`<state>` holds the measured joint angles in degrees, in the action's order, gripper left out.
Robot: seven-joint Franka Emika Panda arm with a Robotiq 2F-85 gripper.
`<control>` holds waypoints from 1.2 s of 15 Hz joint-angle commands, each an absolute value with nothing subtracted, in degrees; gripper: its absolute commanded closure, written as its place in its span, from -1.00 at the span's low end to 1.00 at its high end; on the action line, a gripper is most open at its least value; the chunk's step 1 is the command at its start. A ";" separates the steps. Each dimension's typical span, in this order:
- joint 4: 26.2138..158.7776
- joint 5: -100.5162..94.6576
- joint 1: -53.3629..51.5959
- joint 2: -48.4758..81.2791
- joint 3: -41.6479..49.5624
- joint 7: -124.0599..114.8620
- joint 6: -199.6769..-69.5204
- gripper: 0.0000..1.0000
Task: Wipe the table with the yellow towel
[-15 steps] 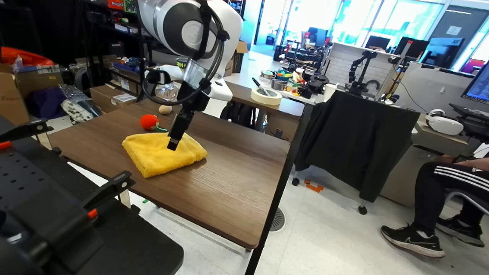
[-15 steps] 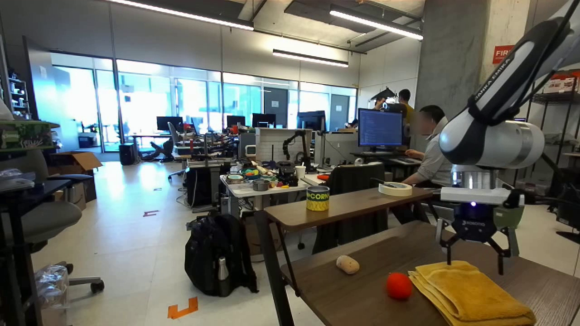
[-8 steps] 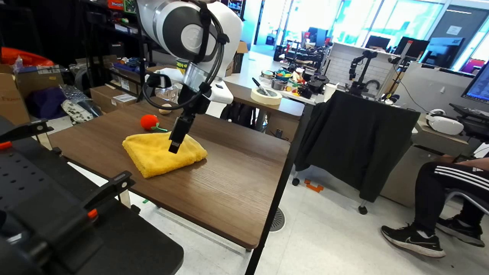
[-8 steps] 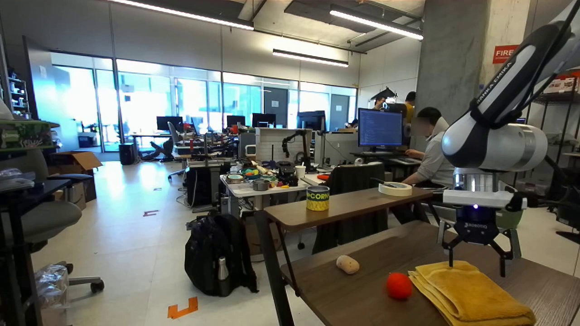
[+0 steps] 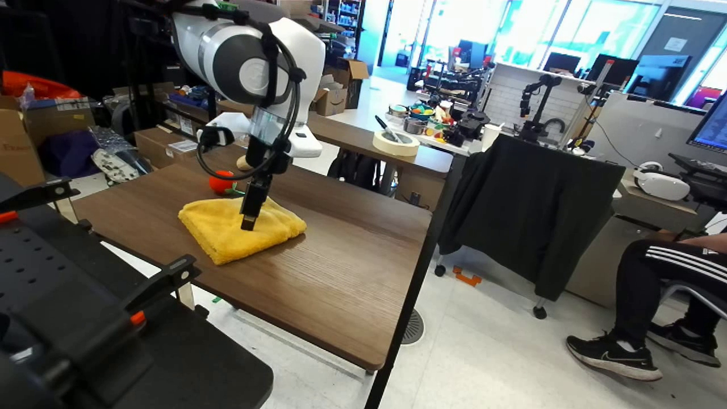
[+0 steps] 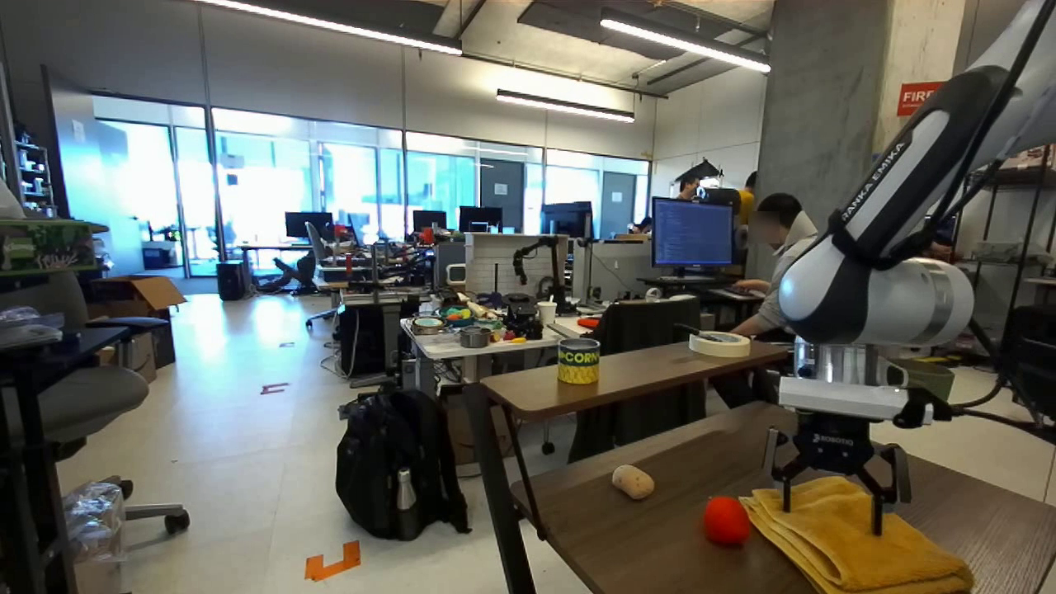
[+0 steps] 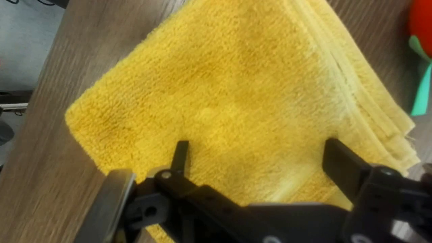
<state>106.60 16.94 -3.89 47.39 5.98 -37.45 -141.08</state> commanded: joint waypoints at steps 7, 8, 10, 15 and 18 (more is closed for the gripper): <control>102.55 13.85 -4.81 53.92 13.96 -41.25 -157.48 -1.00; 101.56 14.28 -3.97 54.48 15.24 -41.78 -159.10 -1.00; 99.01 15.92 -1.10 55.89 16.34 -43.10 -161.51 -1.00; 92.51 17.77 3.21 61.74 15.64 -49.38 -160.91 -1.00; 90.50 18.05 3.44 63.70 11.84 -50.32 -160.06 -1.00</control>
<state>94.39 16.37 3.10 59.83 15.60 -48.92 -160.79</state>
